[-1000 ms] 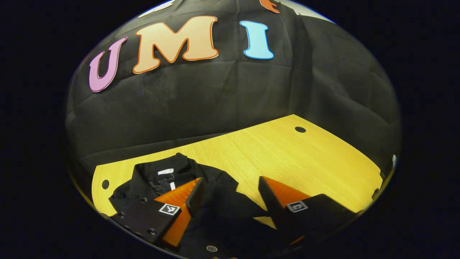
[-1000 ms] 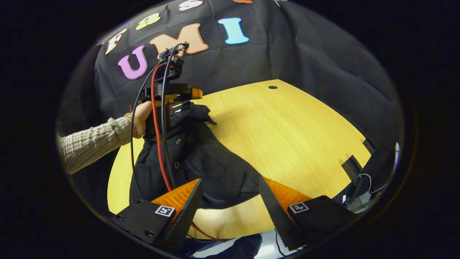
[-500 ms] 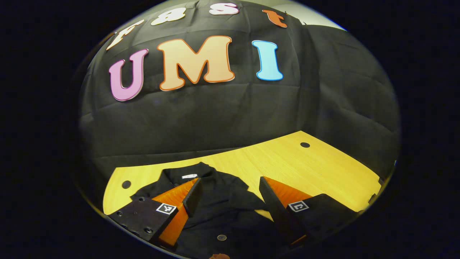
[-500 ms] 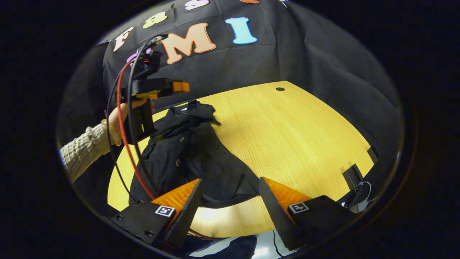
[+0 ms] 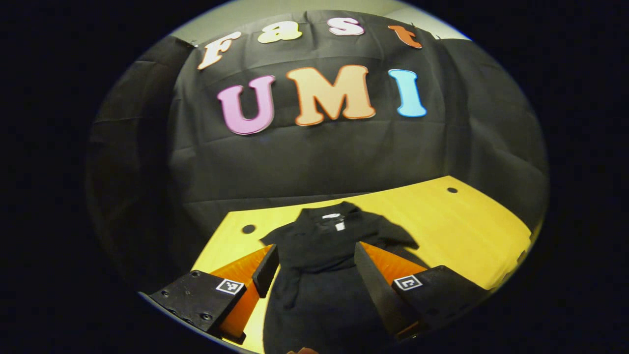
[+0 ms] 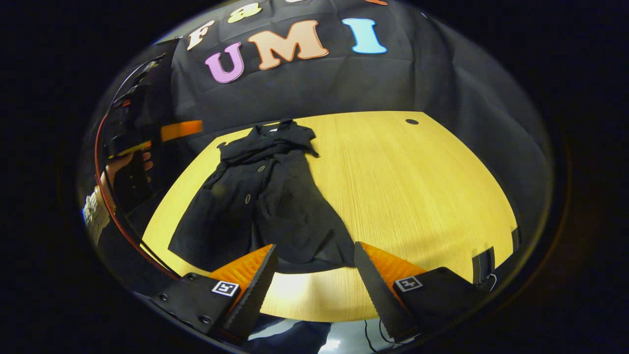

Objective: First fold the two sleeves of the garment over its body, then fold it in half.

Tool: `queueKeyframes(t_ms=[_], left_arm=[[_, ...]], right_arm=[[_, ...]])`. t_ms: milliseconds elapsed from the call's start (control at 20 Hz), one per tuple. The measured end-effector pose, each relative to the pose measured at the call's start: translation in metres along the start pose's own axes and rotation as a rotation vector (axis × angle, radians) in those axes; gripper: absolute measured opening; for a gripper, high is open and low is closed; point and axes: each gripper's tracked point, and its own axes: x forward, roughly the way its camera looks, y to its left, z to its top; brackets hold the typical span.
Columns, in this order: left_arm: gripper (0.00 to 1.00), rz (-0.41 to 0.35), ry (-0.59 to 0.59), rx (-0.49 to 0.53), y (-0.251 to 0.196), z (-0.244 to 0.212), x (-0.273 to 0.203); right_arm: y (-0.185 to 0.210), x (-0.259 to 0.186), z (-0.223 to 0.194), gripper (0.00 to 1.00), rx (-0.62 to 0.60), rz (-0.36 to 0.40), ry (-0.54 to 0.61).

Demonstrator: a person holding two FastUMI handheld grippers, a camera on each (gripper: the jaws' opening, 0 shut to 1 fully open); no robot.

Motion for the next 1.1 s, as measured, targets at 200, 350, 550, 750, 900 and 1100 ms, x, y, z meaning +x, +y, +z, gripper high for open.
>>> queueKeyframes(t_ms=[200,350,550,750,900,1100], left_arm=[[0.94,0.076,0.068,-0.030,0.024,-0.063,-0.049],[0.94,0.129,0.154,-0.057,0.033,-0.112,-0.082],[0.94,0.164,0.269,-0.050,0.031,-0.169,-0.114],[0.95,0.175,0.371,-0.061,0.022,-0.212,-0.137],[0.95,0.172,0.424,-0.077,0.011,-0.236,-0.142],[0.96,0.181,0.471,-0.073,0.008,-0.256,-0.141]], right_arm=[[-0.011,0.014,-0.007,0.99,-0.063,0.028,0.024],[-0.014,0.024,-0.012,0.99,-0.093,0.059,0.039],[-0.021,0.033,-0.021,0.95,-0.152,0.078,0.071],[-0.025,0.041,-0.025,0.95,-0.184,0.094,0.080],[-0.025,0.052,-0.023,0.99,-0.198,0.098,0.080],[-0.026,0.061,-0.032,0.99,-0.228,0.078,0.095]])
